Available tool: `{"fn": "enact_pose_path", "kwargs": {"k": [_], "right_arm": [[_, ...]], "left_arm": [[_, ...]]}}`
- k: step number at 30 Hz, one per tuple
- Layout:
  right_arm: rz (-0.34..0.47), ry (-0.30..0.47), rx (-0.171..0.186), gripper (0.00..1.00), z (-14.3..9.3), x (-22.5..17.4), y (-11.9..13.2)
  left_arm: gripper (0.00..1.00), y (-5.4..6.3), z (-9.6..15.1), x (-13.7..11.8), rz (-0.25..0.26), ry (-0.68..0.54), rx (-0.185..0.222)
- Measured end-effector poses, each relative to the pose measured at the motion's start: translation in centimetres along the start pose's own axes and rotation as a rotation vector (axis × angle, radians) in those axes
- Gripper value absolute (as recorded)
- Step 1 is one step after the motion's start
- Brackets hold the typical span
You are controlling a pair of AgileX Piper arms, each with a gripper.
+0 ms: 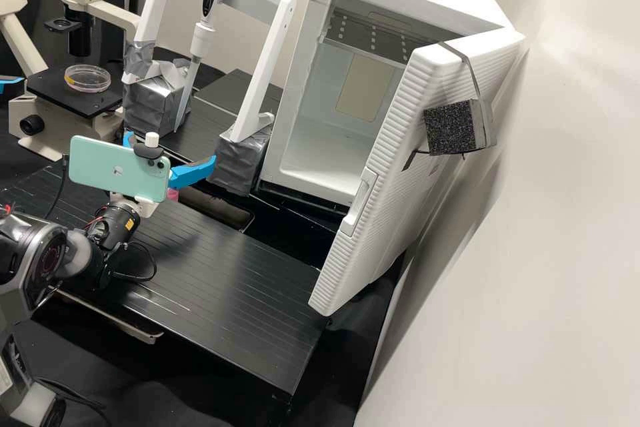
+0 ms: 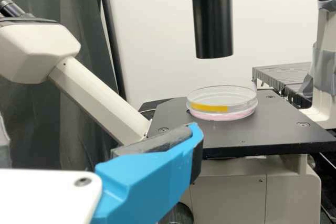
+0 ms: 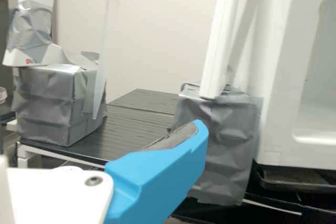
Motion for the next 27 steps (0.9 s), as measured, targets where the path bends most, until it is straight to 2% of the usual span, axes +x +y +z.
{"fn": "enact_pose_path", "kwargs": {"k": [27], "right_arm": [[-0.018, -0.031, -0.002, 1.0, 0.75, -0.76, -0.38]], "left_arm": [[1.0, 0.0, 0.0, 0.0, 0.0, 0.0, 0.0]]}}
